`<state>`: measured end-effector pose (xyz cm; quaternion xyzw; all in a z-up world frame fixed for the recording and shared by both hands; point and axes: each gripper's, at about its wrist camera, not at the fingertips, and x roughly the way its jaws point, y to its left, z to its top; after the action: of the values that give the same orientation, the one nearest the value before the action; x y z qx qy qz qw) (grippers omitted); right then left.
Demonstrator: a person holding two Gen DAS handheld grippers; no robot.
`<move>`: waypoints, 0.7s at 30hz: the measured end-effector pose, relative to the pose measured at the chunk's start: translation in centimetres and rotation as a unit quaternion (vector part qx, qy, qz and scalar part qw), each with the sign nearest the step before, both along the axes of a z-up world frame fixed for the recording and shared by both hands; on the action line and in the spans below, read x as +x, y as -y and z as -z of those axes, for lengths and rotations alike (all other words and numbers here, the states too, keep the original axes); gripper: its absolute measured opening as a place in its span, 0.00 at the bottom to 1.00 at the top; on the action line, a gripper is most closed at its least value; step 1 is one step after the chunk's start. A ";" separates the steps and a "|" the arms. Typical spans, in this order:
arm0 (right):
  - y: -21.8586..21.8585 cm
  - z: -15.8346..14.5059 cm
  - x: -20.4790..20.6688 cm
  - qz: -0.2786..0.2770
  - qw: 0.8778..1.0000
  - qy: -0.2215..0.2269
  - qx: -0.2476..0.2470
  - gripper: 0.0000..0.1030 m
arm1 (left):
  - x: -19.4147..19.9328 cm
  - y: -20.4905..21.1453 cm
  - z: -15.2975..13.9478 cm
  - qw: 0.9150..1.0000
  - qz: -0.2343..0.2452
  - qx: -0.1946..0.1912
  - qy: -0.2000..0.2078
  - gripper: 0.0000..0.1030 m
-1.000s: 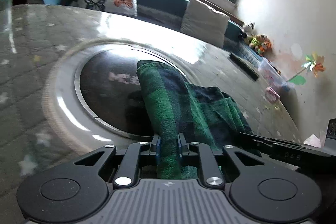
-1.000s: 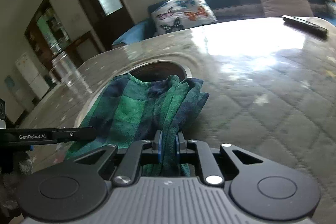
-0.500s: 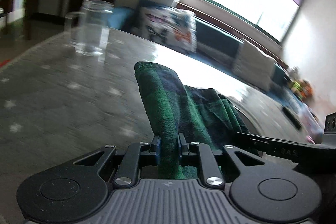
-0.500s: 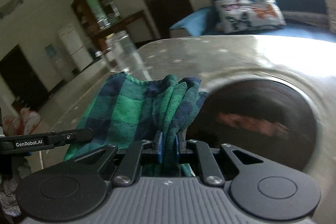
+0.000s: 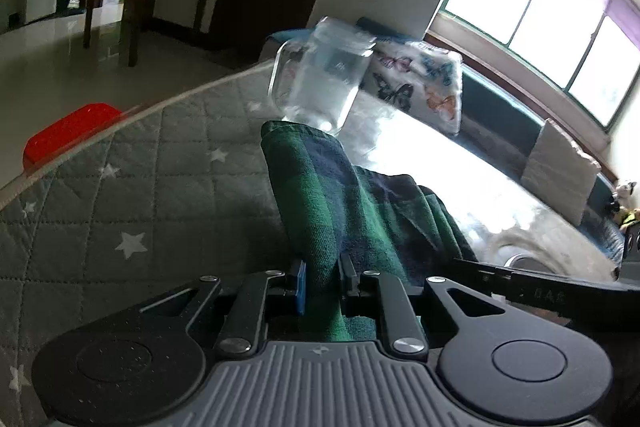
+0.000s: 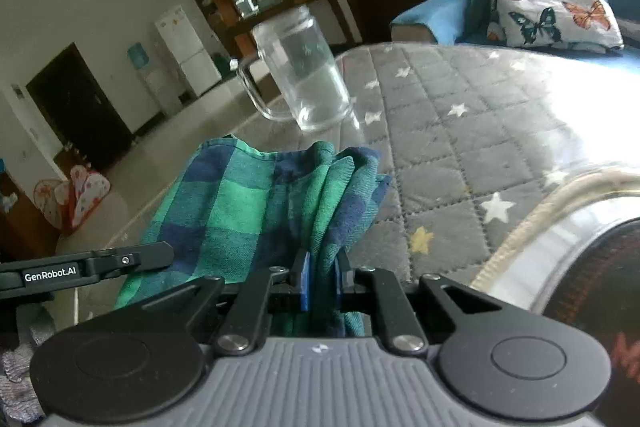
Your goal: Fold clothes
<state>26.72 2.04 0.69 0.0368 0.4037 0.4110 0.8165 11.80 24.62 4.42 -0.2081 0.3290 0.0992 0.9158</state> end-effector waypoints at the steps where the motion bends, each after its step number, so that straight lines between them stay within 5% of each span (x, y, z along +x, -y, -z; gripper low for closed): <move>1: -0.2 0.4 0.1 0.001 1.000 -0.003 -0.009 0.13 | 0.1 0.0 0.4 1.000 0.000 0.001 -0.003 0.18; 14: -2.5 -3.2 1.3 -0.017 0.998 0.066 -0.013 0.19 | -0.3 2.1 0.6 0.995 0.010 0.098 0.012 0.28; 21: -6.6 -2.3 2.6 -0.058 0.996 0.066 -0.021 0.18 | 0.4 2.1 0.9 0.993 0.018 0.112 0.010 0.30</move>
<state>29.31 8.67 3.00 -0.0307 0.3587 0.4504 0.8170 12.16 22.56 3.49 -0.0989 0.3106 0.1171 0.9381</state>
